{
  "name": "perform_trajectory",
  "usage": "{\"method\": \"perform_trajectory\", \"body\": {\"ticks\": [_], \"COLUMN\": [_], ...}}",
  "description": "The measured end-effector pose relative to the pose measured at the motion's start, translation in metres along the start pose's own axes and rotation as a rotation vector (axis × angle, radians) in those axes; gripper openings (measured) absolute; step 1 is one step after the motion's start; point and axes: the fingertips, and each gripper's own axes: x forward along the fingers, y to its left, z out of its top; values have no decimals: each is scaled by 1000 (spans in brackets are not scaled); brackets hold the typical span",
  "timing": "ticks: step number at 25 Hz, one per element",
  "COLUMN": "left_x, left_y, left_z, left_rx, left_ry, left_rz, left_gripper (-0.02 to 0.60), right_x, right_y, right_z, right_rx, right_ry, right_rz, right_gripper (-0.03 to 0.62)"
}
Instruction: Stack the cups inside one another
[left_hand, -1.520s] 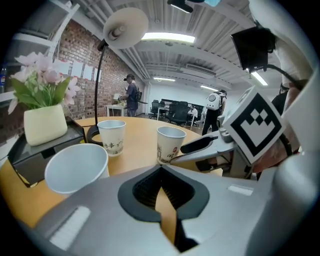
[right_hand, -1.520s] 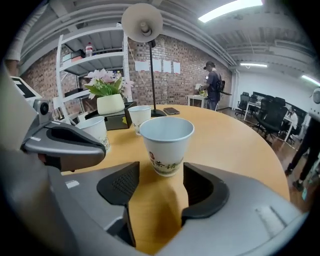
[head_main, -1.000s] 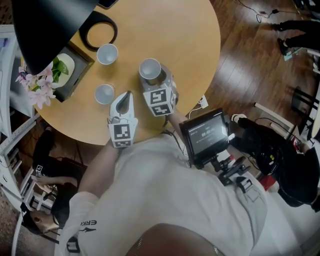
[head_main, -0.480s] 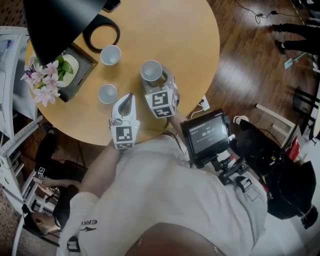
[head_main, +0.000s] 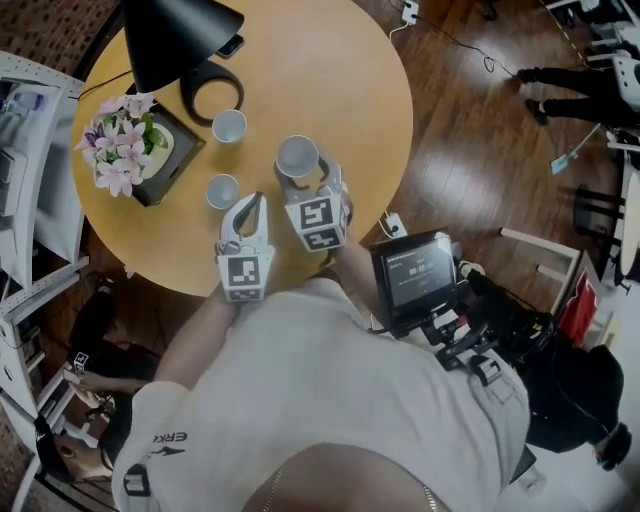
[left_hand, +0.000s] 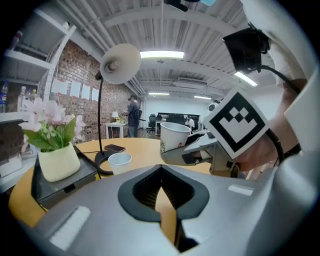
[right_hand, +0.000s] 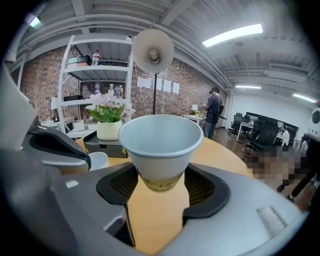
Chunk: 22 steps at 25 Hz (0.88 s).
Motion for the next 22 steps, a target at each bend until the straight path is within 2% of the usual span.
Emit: {"method": "perform_trajectory", "body": {"ticks": [10,22], "left_x": [-53,-105], "left_y": [36,69], "left_z": [31,32], "left_rx": [-3,-9], "left_ry": [-116,-168], "left_rz": [104,214], "left_gripper": [2,2], "right_x": [-45,-56], "right_y": [36,97], "right_z": [46,64], "right_rx": [-48,-103], "right_ry": [-96,-140], "right_rz": [-5,87], "right_gripper": [304,304]}}
